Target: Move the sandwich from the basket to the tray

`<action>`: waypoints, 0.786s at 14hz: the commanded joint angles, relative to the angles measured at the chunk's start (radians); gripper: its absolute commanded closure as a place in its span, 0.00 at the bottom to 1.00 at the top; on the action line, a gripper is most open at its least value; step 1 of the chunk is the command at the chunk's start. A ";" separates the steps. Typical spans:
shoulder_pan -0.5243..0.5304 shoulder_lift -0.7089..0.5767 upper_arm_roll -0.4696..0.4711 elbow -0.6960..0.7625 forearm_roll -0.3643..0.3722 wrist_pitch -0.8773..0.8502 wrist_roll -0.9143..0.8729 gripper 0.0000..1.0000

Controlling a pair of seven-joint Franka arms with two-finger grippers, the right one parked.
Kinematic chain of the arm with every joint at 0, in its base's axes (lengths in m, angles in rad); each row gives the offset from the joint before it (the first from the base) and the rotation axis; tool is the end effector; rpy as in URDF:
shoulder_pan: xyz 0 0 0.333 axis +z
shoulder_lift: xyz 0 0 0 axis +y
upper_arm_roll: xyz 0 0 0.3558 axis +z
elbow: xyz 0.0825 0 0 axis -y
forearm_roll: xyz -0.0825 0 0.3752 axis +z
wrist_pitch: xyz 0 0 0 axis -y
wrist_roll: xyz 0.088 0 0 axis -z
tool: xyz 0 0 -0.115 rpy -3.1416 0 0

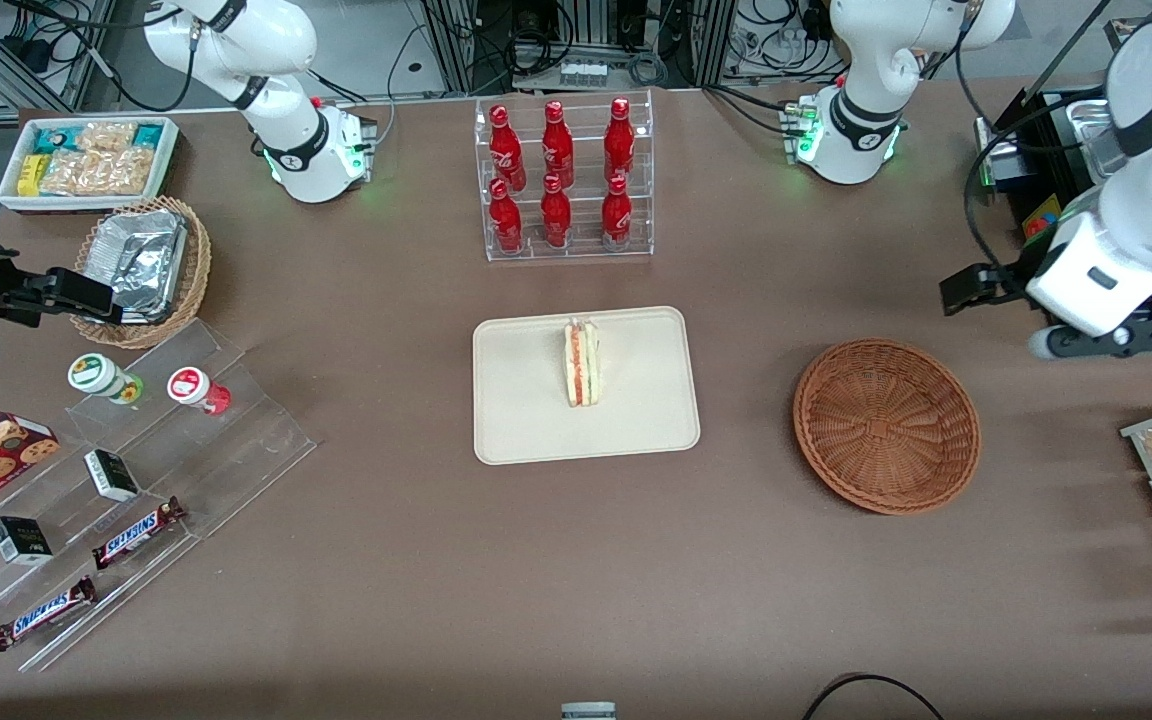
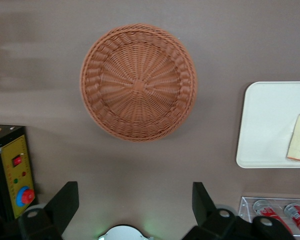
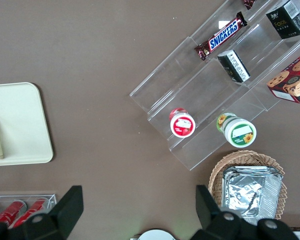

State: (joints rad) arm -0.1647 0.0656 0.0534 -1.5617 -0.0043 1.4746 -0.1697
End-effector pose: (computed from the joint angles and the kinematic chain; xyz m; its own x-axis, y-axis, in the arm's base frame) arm 0.5508 -0.0631 0.6168 0.9869 0.0596 -0.1500 0.0565 -0.9981 -0.0249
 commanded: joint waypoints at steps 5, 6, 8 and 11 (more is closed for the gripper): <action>0.077 -0.055 -0.015 -0.032 0.026 0.048 0.098 0.00; 0.079 -0.053 -0.015 -0.018 0.021 0.053 0.098 0.00; 0.080 -0.032 -0.017 0.031 0.015 0.041 0.099 0.00; 0.077 -0.044 -0.023 0.013 0.026 0.082 0.102 0.00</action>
State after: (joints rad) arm -0.0954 0.0312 0.0427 -1.5478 0.0108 1.5300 -0.0848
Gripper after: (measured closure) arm 0.000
